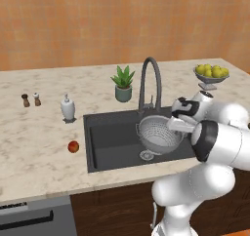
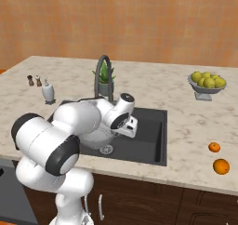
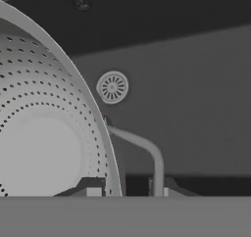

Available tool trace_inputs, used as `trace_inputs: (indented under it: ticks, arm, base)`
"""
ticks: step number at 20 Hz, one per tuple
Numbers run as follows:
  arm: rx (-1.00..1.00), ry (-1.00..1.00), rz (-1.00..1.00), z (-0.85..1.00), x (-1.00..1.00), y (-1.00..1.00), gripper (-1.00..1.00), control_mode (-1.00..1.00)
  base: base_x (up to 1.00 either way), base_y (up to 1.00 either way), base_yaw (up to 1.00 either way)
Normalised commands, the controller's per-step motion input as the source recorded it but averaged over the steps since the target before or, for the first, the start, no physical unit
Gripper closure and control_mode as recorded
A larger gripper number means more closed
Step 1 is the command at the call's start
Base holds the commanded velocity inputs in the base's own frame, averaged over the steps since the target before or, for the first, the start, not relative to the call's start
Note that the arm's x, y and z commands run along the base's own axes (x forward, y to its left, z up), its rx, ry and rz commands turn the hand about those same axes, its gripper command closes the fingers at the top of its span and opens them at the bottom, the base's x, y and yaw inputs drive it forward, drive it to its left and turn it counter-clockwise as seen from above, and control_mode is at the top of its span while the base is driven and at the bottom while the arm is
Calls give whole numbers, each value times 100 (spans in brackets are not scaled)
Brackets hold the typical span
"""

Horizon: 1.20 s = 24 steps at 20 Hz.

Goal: Put the colander in the sink, put the tangerine, apple, orange in the colander, and turn on the sink faucet and pour water over the colander.

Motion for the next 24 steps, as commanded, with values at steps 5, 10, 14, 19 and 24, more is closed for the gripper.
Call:
trace_inputs:
  ticks: [5, 10, 14, 19, 24]
  arm:
    - [0, -2, 9, -37, 16, 0, 100, -100]
    - [-1, 0, 2, -24, 27, 0, 100, -100]
    - [-2, 0, 0, -19, 30, 1, 100, -100]
    - [-1, 0, 0, -20, 19, 7, 100, -100]
    - [-1, 0, 0, -39, 1, 16, 100, -100]
  base:
    - [0, 0, 0]
    - [0, 0, 0]
    - [0, 0, 0]
    - [0, 0, 0]
    - [0, 0, 0]
